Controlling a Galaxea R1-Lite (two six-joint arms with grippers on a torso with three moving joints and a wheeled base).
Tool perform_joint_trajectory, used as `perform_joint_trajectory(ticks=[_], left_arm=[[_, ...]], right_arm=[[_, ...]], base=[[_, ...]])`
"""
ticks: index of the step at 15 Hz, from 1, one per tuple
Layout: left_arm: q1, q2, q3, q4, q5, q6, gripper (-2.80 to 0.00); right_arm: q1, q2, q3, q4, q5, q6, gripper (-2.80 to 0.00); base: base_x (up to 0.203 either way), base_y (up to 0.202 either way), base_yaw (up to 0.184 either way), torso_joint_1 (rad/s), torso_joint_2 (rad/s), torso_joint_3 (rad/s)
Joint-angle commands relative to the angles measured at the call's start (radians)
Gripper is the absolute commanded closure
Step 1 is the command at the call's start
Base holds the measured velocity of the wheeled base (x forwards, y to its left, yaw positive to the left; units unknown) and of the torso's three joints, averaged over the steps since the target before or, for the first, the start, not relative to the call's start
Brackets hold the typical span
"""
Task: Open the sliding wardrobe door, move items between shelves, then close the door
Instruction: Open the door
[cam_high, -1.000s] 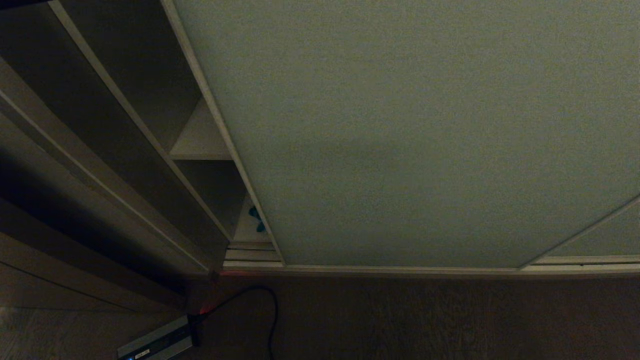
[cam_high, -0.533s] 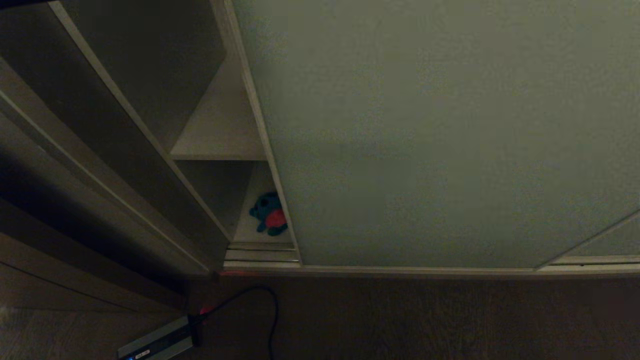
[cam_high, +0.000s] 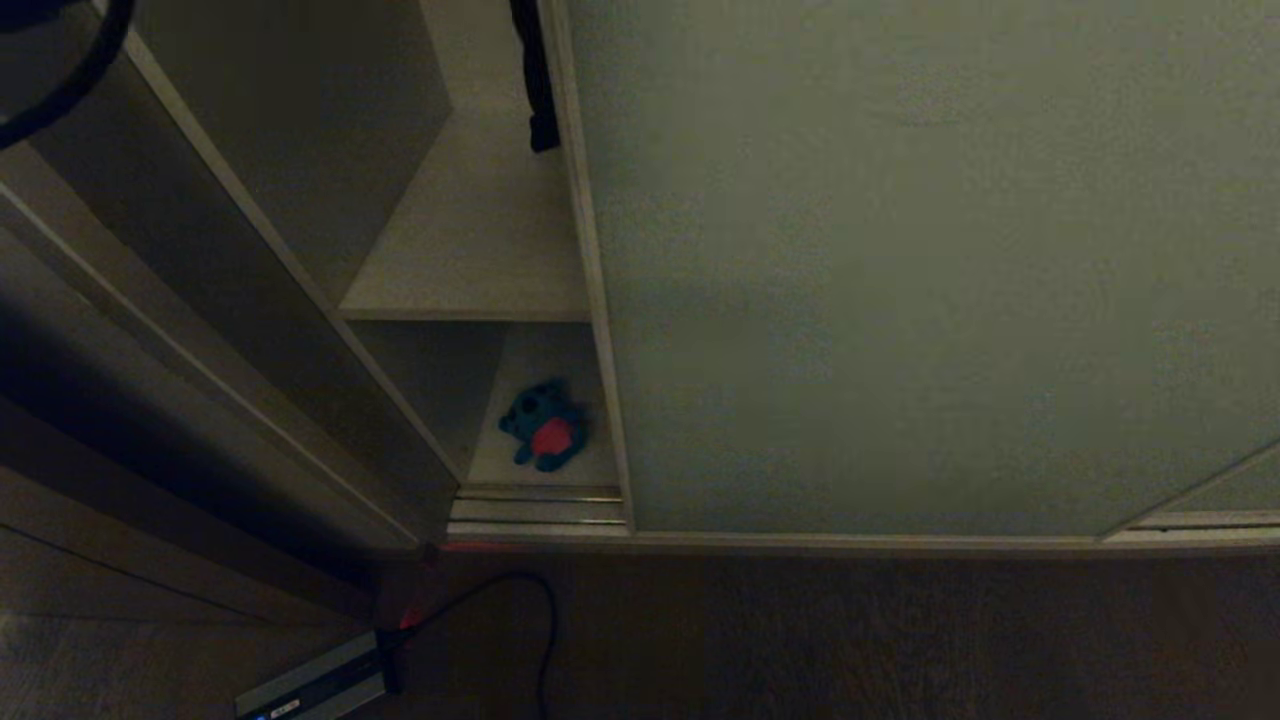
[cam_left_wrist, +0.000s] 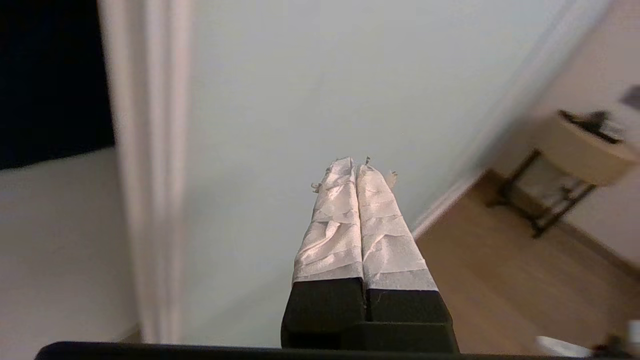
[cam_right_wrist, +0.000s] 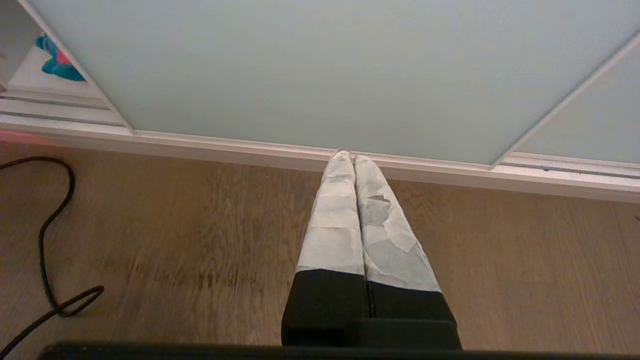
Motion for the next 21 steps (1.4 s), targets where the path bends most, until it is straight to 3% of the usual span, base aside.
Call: perform_joint_trajectory(ticks=[1,5,7,9,11,14,21], left_arm=[[-0.035,0.004,-0.027,0.001,0.004,-0.002,0.00],[-0.036,-0.120,-0.049,0.089,0.014,-0.001,0.00],[-0.030,-0.176,-0.057,0.115,0.074,-0.005,0.00],[0.020,-0.173,-0.057,0.117,0.145,-0.018,0.00],[0.091,-0.117,-0.051,0.115,0.171,-0.026,0.00],[0.166,0.026,-0.077,0.091,0.180,-0.016,0.00],[0.169,0.139,-0.164,0.086,0.143,-0.024,0.00]], right_arm=[[0.000,0.002,0.003,0.000,0.001,-0.001,0.00],[0.000,0.002,0.003,0.000,0.001,-0.001,0.00],[0.000,0.002,0.005,0.000,0.001,-0.001,0.00],[0.000,0.002,0.003,0.000,0.001,-0.001,0.00],[0.000,0.002,0.004,0.000,0.001,-0.001,0.00],[0.000,0.002,0.004,0.000,0.001,-0.001,0.00],[0.000,0.002,0.003,0.000,0.001,-0.001,0.00]], base=[[0.000,0.000,0.000,0.000,0.00,0.000],[0.000,0.000,0.000,0.000,0.00,0.000],[0.000,0.000,0.000,0.000,0.00,0.000],[0.000,0.000,0.000,0.000,0.00,0.000],[0.000,0.000,0.000,0.000,0.00,0.000],[0.000,0.000,0.000,0.000,0.00,0.000],[0.000,0.000,0.000,0.000,0.00,0.000]])
